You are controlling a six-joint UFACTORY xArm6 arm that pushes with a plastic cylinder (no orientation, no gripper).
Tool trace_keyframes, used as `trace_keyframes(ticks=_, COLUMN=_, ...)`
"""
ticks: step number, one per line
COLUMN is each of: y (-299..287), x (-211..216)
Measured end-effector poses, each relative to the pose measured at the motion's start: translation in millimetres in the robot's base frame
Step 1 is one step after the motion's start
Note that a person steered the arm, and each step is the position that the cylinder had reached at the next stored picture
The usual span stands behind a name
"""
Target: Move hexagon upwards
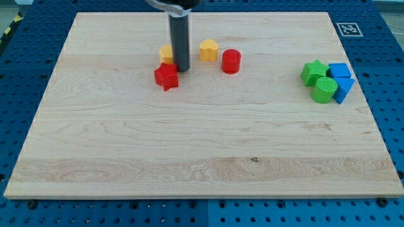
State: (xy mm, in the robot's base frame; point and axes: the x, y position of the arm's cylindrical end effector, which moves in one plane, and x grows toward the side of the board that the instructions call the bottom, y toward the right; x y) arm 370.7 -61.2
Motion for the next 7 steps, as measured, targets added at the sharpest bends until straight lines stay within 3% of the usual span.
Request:
trace_keyframes(ticks=3, y=-5, x=11)
trace_keyframes(ticks=4, y=-5, x=-10)
trace_keyframes(ticks=7, y=-8, x=-12)
